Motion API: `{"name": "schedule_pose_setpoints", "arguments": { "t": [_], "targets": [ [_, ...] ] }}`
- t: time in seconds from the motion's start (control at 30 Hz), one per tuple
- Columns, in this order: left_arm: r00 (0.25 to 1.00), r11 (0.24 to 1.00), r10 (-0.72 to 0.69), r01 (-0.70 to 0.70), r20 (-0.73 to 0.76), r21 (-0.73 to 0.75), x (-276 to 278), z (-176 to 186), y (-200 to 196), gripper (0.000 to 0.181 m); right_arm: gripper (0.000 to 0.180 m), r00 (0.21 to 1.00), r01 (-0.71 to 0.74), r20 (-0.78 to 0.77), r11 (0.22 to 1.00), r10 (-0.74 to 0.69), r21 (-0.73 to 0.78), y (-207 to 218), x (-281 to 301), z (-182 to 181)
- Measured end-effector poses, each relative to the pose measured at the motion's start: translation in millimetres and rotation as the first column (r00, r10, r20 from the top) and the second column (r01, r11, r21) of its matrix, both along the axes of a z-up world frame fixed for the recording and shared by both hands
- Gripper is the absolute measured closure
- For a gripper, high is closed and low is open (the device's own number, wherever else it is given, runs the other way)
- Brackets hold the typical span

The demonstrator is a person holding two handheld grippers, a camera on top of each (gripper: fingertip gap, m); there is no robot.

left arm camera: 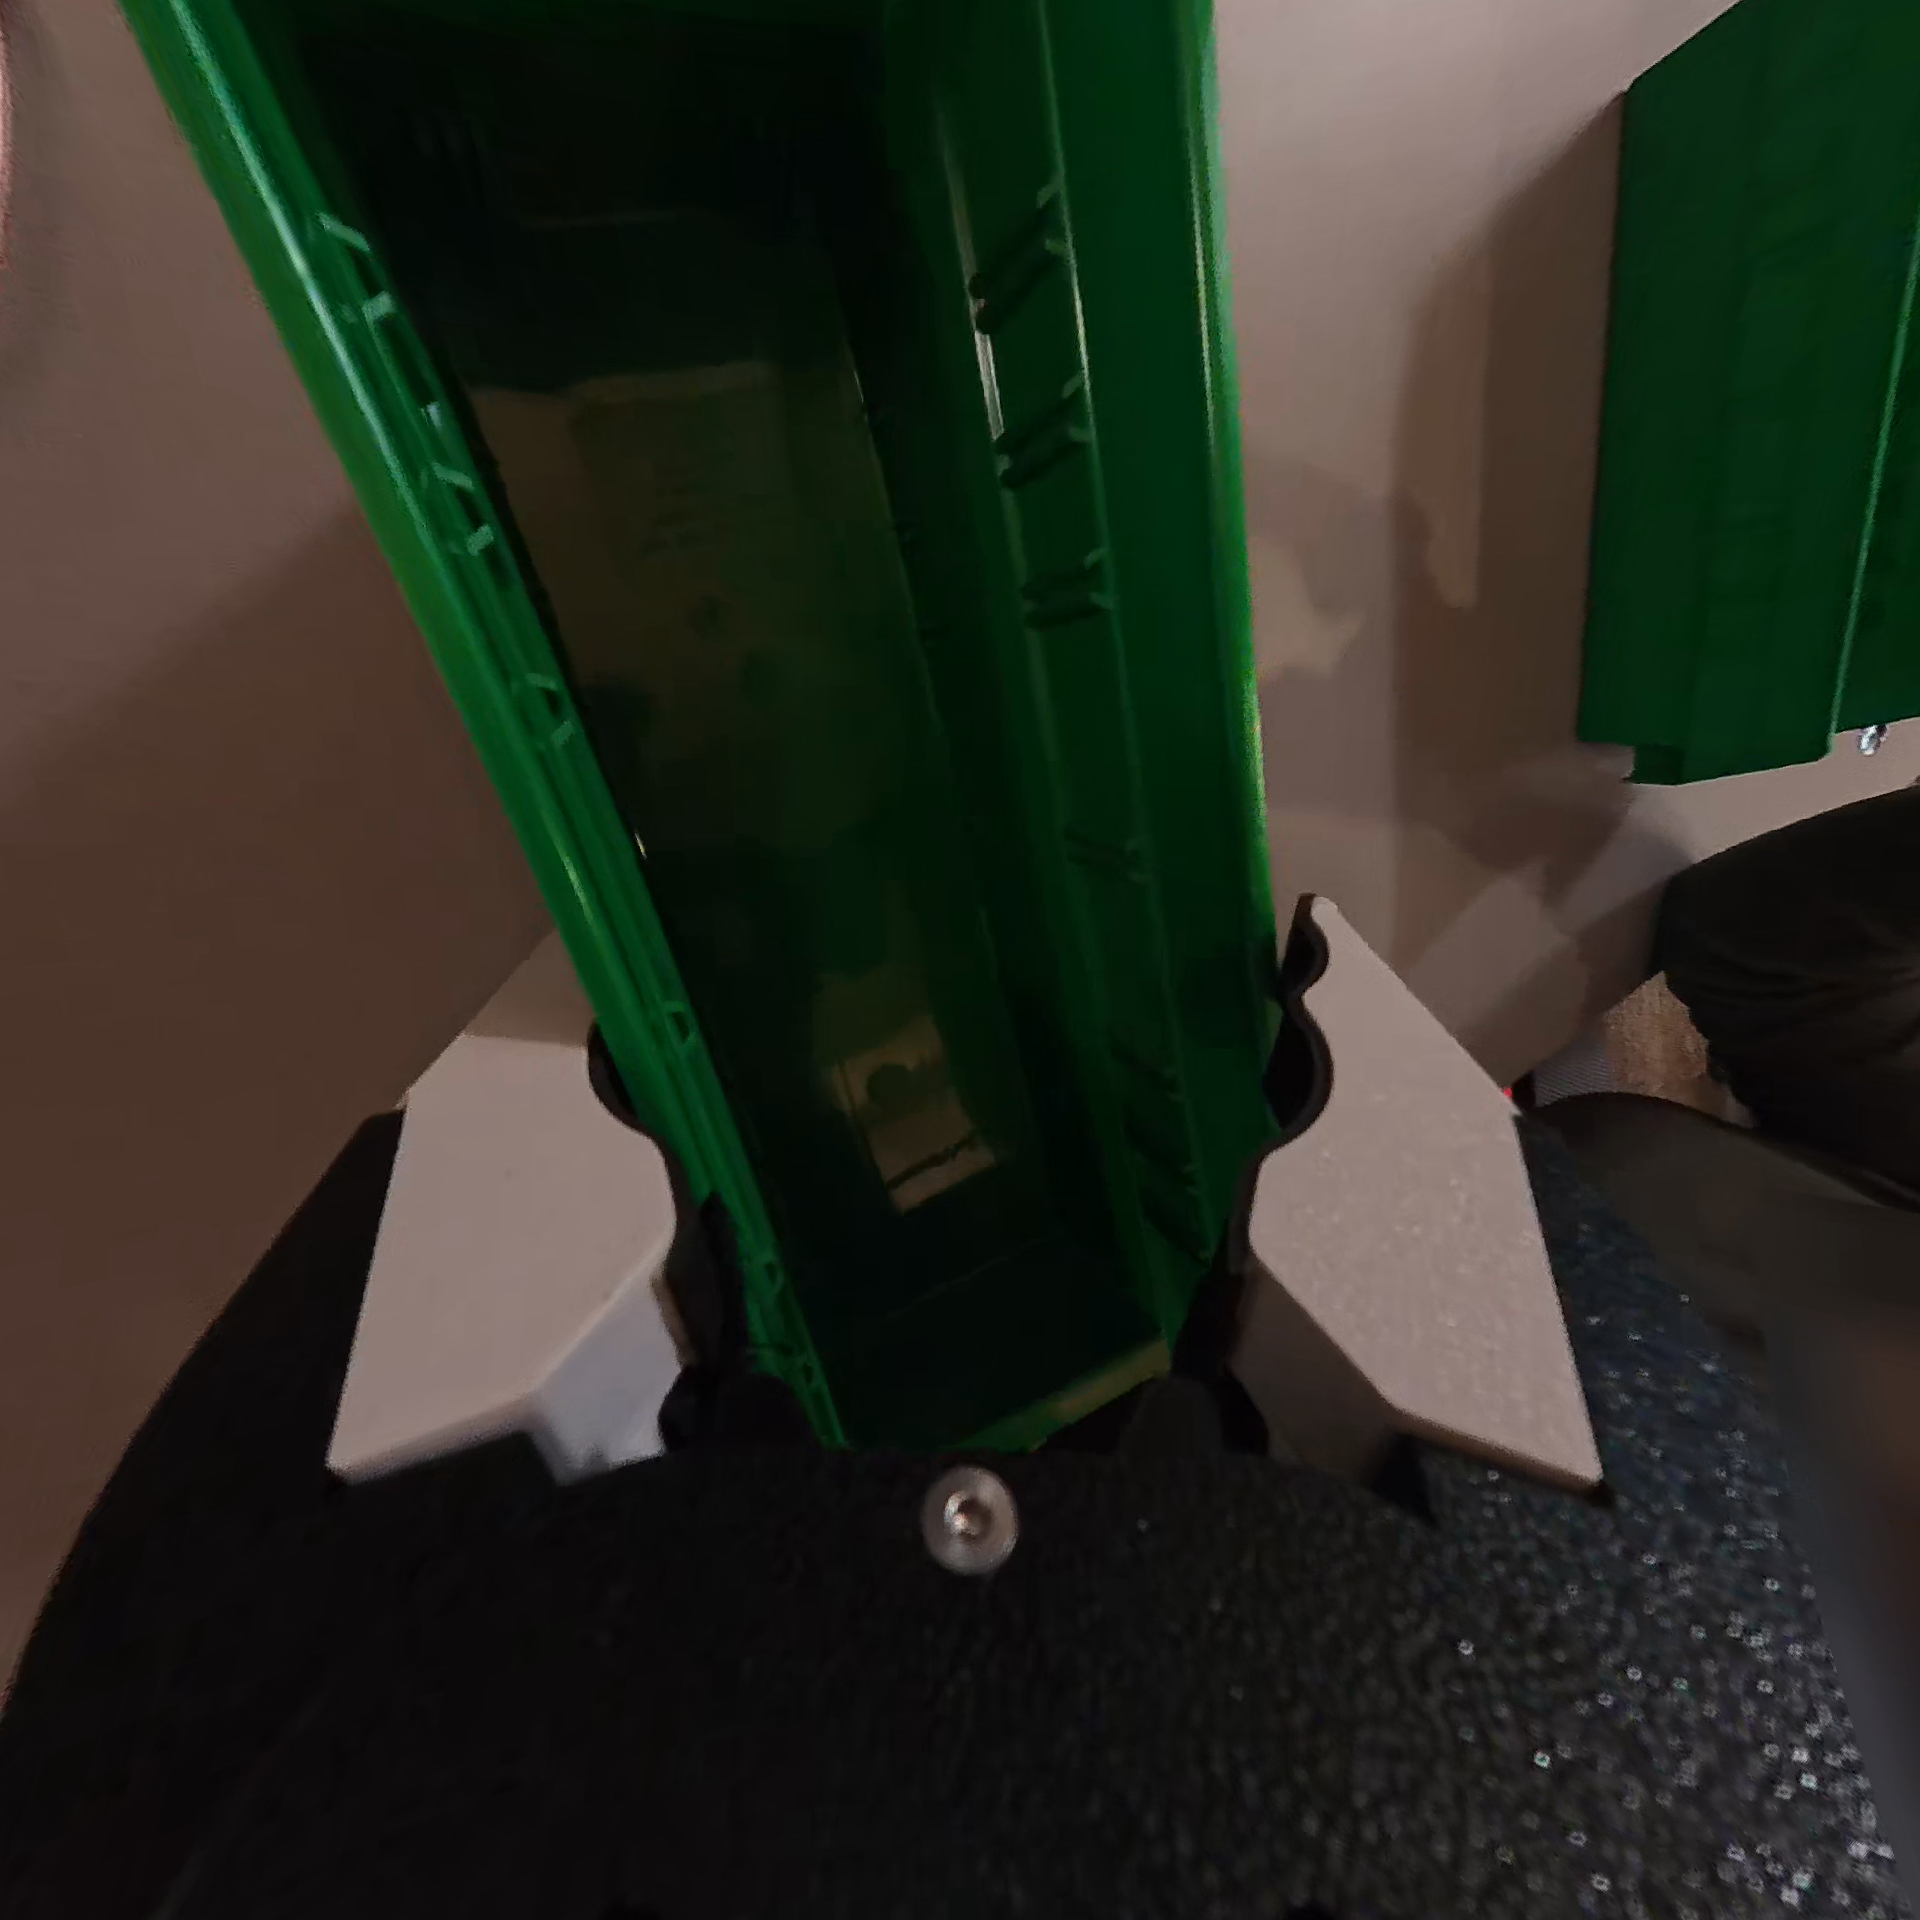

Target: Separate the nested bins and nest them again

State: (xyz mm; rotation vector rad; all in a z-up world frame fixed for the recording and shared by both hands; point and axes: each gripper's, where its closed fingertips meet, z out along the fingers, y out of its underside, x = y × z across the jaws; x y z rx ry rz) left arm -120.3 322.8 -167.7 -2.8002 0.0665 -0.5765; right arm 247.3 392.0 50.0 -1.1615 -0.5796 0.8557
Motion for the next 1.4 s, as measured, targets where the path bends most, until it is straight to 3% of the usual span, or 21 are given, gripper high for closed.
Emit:
{"name": "schedule_pose_setpoints", "arguments": {
  "t": [0.23, 0.33, 0.57, 0.73, 0.87, 1.03, 1.13, 1.27, 1.4],
  "targets": [
    [1.0, 0.998, -0.017, 0.017, -0.003, 0.064, 3, 1, 0, 0.055, 0.113, 0.999, -0.014, 0.035, 1.0, 0.014, -0.015, 0, -9, -6],
    [1.0, 0.981, 0.009, -0.011, 0.01, 0.192, 0, 22, 12, 0.038, 0.112, 0.998, -0.016, 0.054, 1.0, 0.017, -0.017, 0, -13, -8],
    [1.0, 0.965, 0.013, -0.017, 0.019, 0.262, 3, 48, 11, 0.049, 0.112, 0.997, -0.01, 0.078, 1.0, 0.011, -0.02, 1, -15, -11],
    [0.991, 0.913, -0.096, 0.048, 0.098, 0.405, 75, 71, 32, 0.048, 0.111, 0.997, 0.037, 0.062, 0.999, -0.036, -0.014, 6, 1, -7],
    [0.951, 0.885, -0.24, 0.132, 0.195, 0.447, 186, 71, 66, 0.061, 0.111, 0.995, 0.093, -0.036, 0.996, -0.093, -0.013, 12, 36, 5],
    [0.907, 0.917, -0.345, 0.271, 0.241, 0.292, 321, 9, 103, 0.056, 0.111, 0.983, 0.118, -0.135, 0.992, -0.122, -0.038, 16, 73, 13],
    [0.893, 0.919, -0.395, 0.385, 0.216, 0.086, 380, -50, 89, 0.042, 0.111, 0.978, 0.115, -0.172, 0.993, -0.12, -0.04, 14, 84, 17],
    [0.903, 0.909, -0.418, 0.416, 0.101, 0.041, 405, -87, 100, 0.046, 0.111, 0.976, 0.104, -0.189, 0.994, -0.106, -0.015, 6, 84, 22],
    [0.913, 0.913, -0.408, 0.408, 0.028, 0.015, 395, -92, 107, 0.067, 0.111, 0.982, 0.091, -0.168, 0.996, -0.09, -0.002, 2, 76, 22]
  ]
}}
